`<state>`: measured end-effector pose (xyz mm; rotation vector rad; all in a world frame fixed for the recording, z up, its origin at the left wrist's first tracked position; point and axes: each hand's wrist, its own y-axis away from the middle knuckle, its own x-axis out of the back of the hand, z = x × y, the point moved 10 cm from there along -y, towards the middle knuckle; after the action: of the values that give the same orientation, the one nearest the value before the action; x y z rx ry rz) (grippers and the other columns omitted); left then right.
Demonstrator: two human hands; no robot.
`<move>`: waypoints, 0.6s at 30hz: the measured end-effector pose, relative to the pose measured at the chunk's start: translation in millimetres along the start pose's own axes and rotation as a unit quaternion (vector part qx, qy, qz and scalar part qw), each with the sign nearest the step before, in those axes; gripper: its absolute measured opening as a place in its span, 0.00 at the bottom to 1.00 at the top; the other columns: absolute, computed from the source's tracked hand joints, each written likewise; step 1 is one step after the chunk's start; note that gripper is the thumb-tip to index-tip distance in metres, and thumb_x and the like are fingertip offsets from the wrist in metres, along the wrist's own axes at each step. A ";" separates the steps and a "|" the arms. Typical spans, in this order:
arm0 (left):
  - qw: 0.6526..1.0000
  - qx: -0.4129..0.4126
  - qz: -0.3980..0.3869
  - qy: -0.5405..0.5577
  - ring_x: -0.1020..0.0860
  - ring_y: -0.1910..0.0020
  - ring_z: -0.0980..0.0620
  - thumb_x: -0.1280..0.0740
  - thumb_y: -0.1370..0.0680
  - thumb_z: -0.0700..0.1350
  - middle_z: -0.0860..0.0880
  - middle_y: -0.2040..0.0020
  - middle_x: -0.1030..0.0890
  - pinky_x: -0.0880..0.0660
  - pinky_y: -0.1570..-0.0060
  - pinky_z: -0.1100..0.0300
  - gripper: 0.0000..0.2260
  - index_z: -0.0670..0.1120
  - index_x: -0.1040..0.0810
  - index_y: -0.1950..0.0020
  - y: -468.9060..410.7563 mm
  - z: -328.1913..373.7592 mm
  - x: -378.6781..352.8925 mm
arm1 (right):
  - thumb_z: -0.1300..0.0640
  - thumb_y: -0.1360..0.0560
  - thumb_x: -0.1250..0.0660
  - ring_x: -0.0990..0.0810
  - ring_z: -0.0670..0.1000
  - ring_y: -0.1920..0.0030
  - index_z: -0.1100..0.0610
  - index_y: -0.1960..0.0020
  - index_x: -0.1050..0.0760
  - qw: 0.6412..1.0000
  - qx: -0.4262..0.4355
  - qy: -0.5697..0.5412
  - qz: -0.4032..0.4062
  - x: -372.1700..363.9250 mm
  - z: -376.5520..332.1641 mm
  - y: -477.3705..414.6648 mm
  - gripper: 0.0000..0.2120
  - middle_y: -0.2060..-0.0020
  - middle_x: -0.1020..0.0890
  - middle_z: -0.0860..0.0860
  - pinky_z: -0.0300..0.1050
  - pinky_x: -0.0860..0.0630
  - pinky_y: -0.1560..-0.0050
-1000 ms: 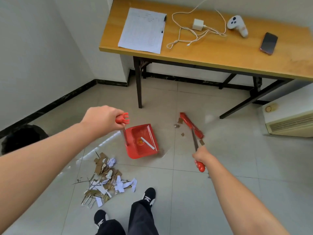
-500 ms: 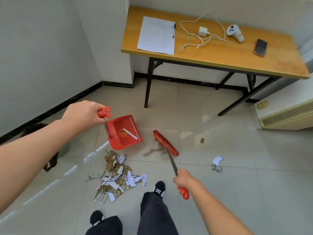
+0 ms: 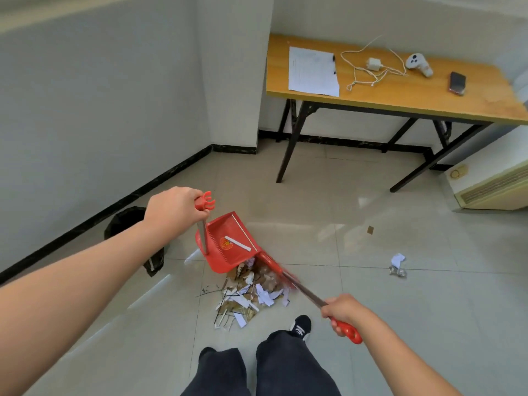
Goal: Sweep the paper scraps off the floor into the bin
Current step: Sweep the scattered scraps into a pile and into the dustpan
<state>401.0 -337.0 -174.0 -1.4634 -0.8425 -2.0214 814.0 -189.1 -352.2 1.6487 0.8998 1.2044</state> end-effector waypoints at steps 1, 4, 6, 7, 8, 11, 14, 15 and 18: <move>1.000 0.010 0.006 0.013 0.22 0.60 0.49 0.33 0.28 0.55 0.53 0.64 0.21 0.31 0.67 0.59 0.10 0.49 0.24 0.63 0.8 -1.9 5.9 | 0.67 0.27 0.39 0.36 0.48 0.85 0.59 0.36 0.25 1.000 0.006 -0.011 0.007 6.4 1.7 6.7 0.21 0.78 0.33 0.53 0.33 0.39 0.78; 0.997 0.035 0.029 0.056 0.23 0.62 0.48 0.33 0.28 0.55 0.51 0.65 0.22 0.31 0.67 0.59 0.13 0.47 0.23 0.63 -1.1 2.0 22.8 | 0.66 0.27 0.39 0.35 0.48 0.84 0.55 0.33 0.27 0.998 0.020 -0.053 0.038 28.8 14.6 11.5 0.23 0.78 0.33 0.53 0.34 0.38 0.78; 0.998 0.019 0.034 0.057 0.23 0.61 0.48 0.32 0.27 0.55 0.51 0.65 0.21 0.30 0.65 0.58 0.13 0.46 0.22 0.61 -5.6 20.4 28.2 | 0.65 0.28 0.39 0.35 0.49 0.82 0.55 0.37 0.24 0.994 0.012 -0.097 0.050 47.0 24.8 3.5 0.20 0.80 0.32 0.53 0.37 0.39 0.74; 0.998 0.004 0.036 0.047 0.23 0.61 0.49 0.32 0.27 0.56 0.51 0.64 0.21 0.30 0.65 0.58 0.13 0.47 0.21 0.60 -8.2 34.1 29.1 | 0.64 0.28 0.39 0.34 0.49 0.81 0.55 0.39 0.23 0.991 0.009 -0.118 0.057 60.1 29.3 -0.7 0.19 0.80 0.32 0.52 0.38 0.40 0.72; 0.999 -0.013 0.039 0.036 0.24 0.61 0.49 0.32 0.26 0.56 0.51 0.64 0.21 0.30 0.66 0.58 0.13 0.47 0.21 0.60 -11.0 49.9 29.2 | 0.64 0.28 0.40 0.34 0.49 0.81 0.54 0.41 0.22 0.988 0.010 -0.137 0.067 76.0 33.3 -5.3 0.17 0.80 0.31 0.52 0.39 0.40 0.71; 0.997 -0.065 0.043 0.005 0.25 0.62 0.48 0.33 0.26 0.56 0.51 0.65 0.22 0.34 0.68 0.59 0.13 0.48 0.26 0.64 -23.3 106.5 22.1 | 0.64 0.28 0.40 0.33 0.50 0.82 0.54 0.44 0.22 0.979 0.019 -0.174 0.103 136.8 45.5 -16.6 0.15 0.81 0.31 0.52 0.39 0.40 0.70; 0.994 -0.100 0.040 -0.014 0.23 0.61 0.47 0.34 0.26 0.57 0.52 0.65 0.22 0.32 0.66 0.58 0.13 0.50 0.27 0.64 -40.5 164.6 3.6 | 0.64 0.28 0.40 0.33 0.50 0.82 0.53 0.45 0.23 0.969 0.020 -0.197 0.148 208.0 62.4 -31.2 0.15 0.80 0.31 0.53 0.39 0.38 0.70; 0.993 -0.108 0.040 -0.022 0.22 0.60 0.47 0.33 0.26 0.57 0.52 0.64 0.21 0.30 0.65 0.58 0.12 0.50 0.26 0.62 -47.1 183.8 -3.9 | 0.64 0.27 0.40 0.33 0.50 0.83 0.51 0.45 0.24 0.966 0.020 -0.200 0.161 233.8 66.8 -36.5 0.15 0.78 0.31 0.53 0.38 0.38 0.71; 0.990 -0.130 0.033 -0.041 0.21 0.59 0.48 0.34 0.26 0.58 0.54 0.62 0.19 0.30 0.66 0.59 0.10 0.53 0.21 0.56 -67.9 241.9 -29.9 | 0.64 0.26 0.41 0.34 0.49 0.86 0.51 0.44 0.25 0.960 0.012 -0.213 0.181 307.4 79.4 -57.2 0.14 0.75 0.31 0.55 0.31 0.38 0.77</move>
<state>517.6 -112.8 -159.8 -1.7019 -0.5694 -2.0942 969.5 91.4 -317.1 2.0486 0.3519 1.0078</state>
